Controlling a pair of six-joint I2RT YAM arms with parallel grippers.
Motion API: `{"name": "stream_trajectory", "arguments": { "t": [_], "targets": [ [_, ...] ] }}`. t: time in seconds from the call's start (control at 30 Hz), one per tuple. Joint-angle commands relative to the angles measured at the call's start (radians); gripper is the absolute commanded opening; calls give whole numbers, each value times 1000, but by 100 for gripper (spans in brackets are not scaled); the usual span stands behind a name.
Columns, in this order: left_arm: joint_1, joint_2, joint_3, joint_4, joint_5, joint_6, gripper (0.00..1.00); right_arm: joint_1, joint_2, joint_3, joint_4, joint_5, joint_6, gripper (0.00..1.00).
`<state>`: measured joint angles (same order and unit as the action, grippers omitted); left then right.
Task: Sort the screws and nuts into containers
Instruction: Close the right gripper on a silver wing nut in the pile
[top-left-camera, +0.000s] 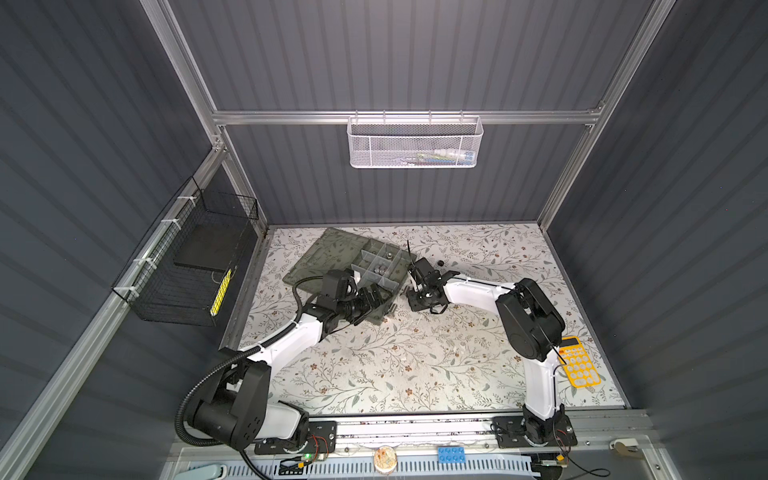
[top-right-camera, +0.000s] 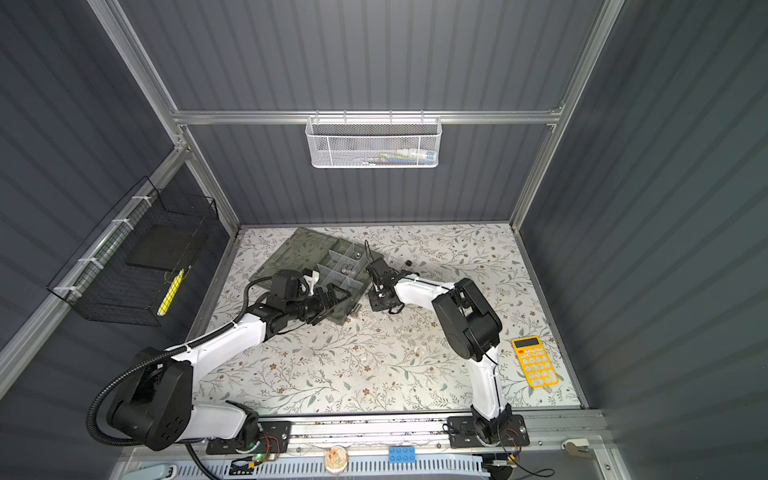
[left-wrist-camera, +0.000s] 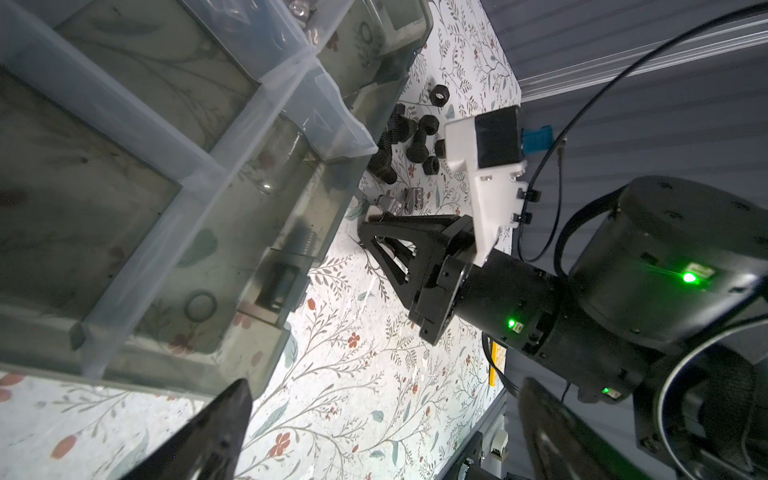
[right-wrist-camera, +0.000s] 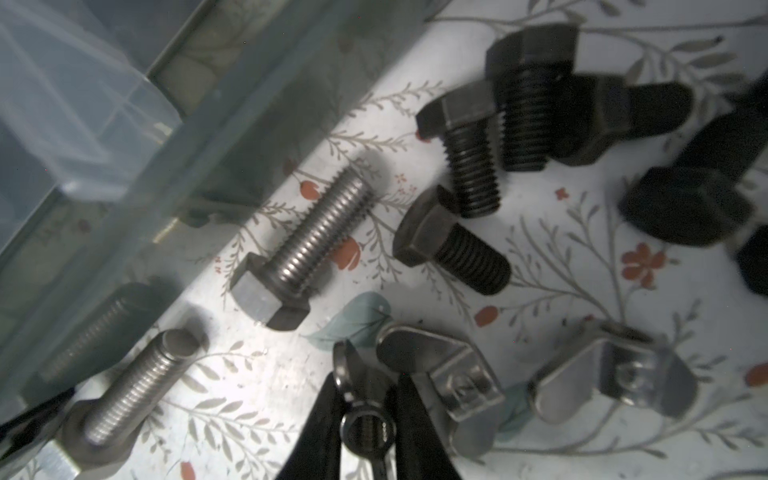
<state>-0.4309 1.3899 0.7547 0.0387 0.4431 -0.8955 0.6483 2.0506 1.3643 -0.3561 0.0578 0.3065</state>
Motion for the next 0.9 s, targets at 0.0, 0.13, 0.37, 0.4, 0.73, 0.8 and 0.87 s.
{"name": "stream_trajectory", "arguments": {
  "t": [0.0,0.13,0.37,0.4,0.73,0.8,0.87],
  "targets": [
    [-3,15,37,-18,19,2,100,-29,36,-45,-134,59,8,14],
    [-2,20,42,-26,17,9,100,-59,19,-71,-122,49,30,13],
    [-3,30,39,-15,19,8,100,-104,-3,-113,-107,38,42,10],
    [-3,33,40,-14,20,8,100,-111,-6,-117,-109,40,42,10],
    [-2,41,43,-13,27,16,100,-197,-67,-164,-74,-64,78,8],
    [-2,42,43,-13,26,14,100,-204,-83,-165,-70,-87,86,8],
    [-2,43,44,-12,27,15,100,-205,-94,-161,-71,-106,91,8]
  ]
}}
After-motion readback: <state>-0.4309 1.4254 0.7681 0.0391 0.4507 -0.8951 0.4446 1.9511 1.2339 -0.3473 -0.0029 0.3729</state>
